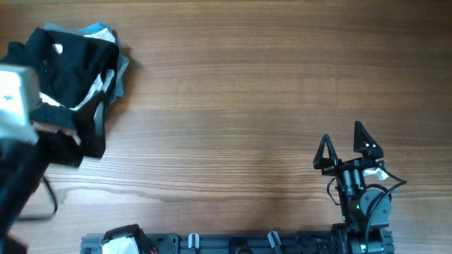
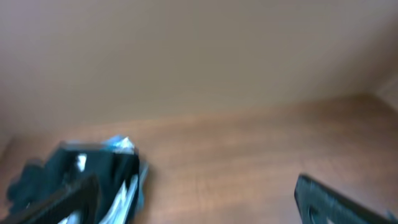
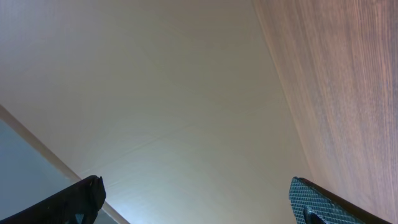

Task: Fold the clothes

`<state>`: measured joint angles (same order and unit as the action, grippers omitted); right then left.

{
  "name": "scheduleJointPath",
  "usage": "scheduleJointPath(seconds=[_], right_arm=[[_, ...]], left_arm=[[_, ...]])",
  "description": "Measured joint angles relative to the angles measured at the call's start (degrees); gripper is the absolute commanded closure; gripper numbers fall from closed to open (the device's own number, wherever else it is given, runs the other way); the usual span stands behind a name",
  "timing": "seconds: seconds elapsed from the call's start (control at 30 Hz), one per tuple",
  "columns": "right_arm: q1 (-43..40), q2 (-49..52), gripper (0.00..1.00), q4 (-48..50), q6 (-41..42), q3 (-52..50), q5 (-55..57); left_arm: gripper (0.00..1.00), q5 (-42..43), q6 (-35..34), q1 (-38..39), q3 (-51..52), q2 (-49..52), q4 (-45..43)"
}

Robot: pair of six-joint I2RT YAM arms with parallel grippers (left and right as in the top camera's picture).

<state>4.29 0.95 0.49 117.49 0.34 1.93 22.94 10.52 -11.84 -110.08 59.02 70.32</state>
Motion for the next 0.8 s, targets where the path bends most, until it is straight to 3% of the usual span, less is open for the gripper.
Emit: scheduleJointPath(seconds=[0.27, 0.47, 0.8], right_arm=[[0.0, 0.0, 0.0, 0.04, 0.35, 0.0, 0.0], [0.0, 0.0, 0.0, -0.02, 0.37, 0.0, 0.0], [0.0, 0.0, 0.0, 0.0, 0.37, 0.0, 0.0]], left_arm=[[0.0, -0.81, -0.42, 6.36, 39.69, -17.42, -30.97], [0.0, -1.27, -3.43, 7.93, 63.73, -30.88, -47.28], [0.0, -2.73, -4.44, 10.62, 92.96, -50.73, -59.89]])
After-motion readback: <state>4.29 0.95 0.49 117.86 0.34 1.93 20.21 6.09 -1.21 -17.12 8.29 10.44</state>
